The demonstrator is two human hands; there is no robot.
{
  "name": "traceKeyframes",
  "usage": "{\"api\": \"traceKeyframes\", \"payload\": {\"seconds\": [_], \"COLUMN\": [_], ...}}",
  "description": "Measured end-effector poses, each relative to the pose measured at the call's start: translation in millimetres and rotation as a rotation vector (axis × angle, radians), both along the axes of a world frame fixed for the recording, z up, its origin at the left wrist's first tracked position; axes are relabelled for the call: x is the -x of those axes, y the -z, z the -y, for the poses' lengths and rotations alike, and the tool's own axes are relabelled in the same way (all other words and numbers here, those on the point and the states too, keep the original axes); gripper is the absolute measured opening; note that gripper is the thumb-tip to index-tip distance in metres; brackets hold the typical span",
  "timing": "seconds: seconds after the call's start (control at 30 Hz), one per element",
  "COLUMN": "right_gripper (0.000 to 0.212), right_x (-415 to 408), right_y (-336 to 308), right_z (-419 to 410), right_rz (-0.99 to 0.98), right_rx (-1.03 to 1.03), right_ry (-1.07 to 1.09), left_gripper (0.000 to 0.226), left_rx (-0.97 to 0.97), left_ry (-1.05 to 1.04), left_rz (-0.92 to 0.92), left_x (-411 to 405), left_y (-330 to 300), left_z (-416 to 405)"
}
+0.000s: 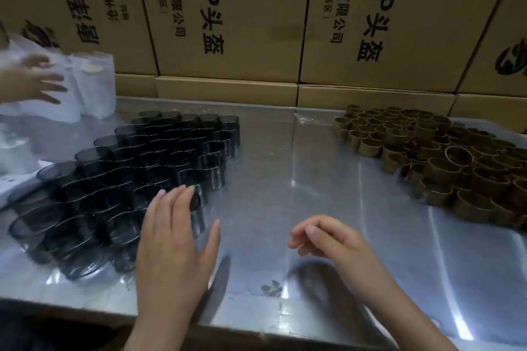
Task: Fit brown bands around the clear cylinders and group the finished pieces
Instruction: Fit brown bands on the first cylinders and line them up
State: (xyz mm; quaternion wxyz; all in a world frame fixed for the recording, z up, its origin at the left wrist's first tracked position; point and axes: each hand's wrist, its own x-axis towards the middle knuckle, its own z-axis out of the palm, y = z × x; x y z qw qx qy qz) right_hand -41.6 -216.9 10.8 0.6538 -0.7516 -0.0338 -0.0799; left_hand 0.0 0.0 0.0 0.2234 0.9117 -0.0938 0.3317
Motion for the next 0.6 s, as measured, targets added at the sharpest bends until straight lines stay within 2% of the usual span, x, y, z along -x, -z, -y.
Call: {"api": "traceKeyframes", "payload": {"seconds": [0.1,0.2,0.27,0.37,0.5,0.57,0.6], "right_gripper": [0.031,0.029,0.025,0.02,0.065,0.073,0.071], "right_x": [-20,-33,-37,-45,-56,-64,-68], "right_y": [3,10,12,8,1,-4,-7], "right_z": [-3,-5,-3,0,13,23,30], "right_rz": [-0.019,-0.036,-0.03,-0.021,0.064,0.162,0.192], "right_rx": [0.04,0.057,0.046,0.103,0.256,0.258,0.229], "right_ry": [0.008,0.017,0.021,-0.032,-0.144,-0.087,-0.022], "left_gripper": [0.048,0.035,0.032,0.031,0.026,0.024,0.024], "left_rx": [-0.074,-0.062,-0.016,0.028,0.057,0.063,0.055], "left_ry": [-0.084,-0.066,-0.004,0.227,0.565,0.669,0.705], "left_rz": [-0.107,-0.155,-0.12,-0.062,0.094,0.166,0.198], "left_x": [-12,-13,-12,-18,-37,-50,-56], "left_y": [-2,0,-1,-6,-23,-30,-31], "left_z": [-1,2,6,21,68,94,105]}}
